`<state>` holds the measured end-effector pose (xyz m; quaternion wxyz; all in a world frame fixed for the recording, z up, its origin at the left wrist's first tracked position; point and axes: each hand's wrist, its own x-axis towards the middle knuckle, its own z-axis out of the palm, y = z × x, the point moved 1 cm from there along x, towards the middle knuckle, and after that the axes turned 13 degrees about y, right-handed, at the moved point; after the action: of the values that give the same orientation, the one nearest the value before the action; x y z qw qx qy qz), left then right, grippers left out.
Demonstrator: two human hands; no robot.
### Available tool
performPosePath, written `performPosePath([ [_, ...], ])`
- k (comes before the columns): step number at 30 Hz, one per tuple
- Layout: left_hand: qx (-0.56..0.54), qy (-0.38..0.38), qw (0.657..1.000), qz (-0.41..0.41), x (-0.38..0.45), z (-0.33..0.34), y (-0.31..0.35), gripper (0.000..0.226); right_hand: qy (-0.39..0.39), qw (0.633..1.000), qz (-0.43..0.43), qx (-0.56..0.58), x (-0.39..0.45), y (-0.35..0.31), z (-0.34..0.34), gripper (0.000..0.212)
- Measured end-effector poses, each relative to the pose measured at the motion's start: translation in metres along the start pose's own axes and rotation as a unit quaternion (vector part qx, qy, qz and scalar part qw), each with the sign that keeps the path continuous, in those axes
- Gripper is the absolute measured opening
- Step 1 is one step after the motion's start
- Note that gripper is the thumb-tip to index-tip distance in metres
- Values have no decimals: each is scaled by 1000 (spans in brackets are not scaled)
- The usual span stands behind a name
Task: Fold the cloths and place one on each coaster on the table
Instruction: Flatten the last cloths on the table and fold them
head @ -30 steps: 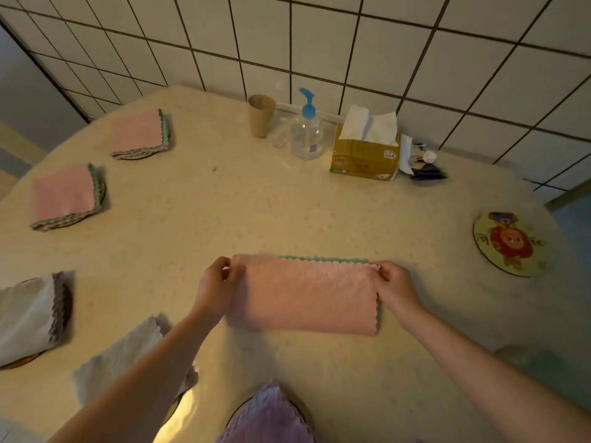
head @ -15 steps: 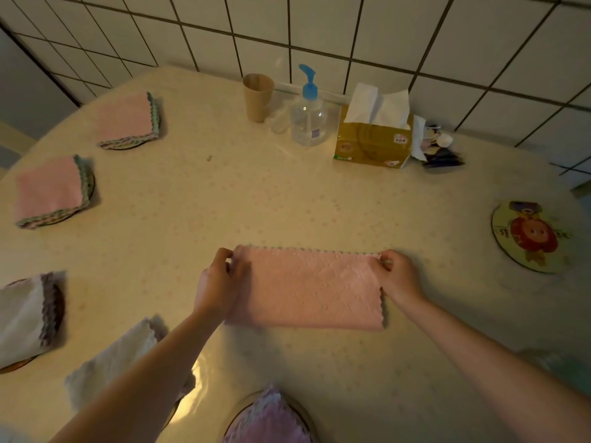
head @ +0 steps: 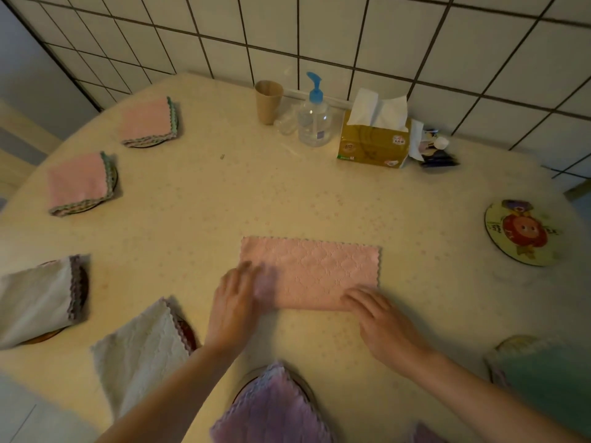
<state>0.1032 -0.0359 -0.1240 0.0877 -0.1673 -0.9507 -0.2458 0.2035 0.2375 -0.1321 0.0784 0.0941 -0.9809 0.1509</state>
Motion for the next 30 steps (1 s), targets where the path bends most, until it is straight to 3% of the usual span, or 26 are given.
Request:
performPosePath([
  [2, -11, -68, 985, 158, -13, 8, 6, 54, -26, 999, -26, -19, -6, 1, 7, 86],
  [4, 22, -136, 968, 212, -28, 17, 7, 56, -23, 998, -45, -48, -7, 3, 4, 90],
  [14, 81, -193, 962, 177, -38, 16, -9, 51, -41, 991, -97, -78, 2, -1, -10, 75],
  [24, 98, -174, 961, 189, -35, 16, -7, 50, -49, 989, -107, -87, 12, 5, -11, 80],
  [30, 145, -160, 965, 152, -30, 17, 0, 46, -63, 992, -94, -46, -2, 2, -25, 83],
])
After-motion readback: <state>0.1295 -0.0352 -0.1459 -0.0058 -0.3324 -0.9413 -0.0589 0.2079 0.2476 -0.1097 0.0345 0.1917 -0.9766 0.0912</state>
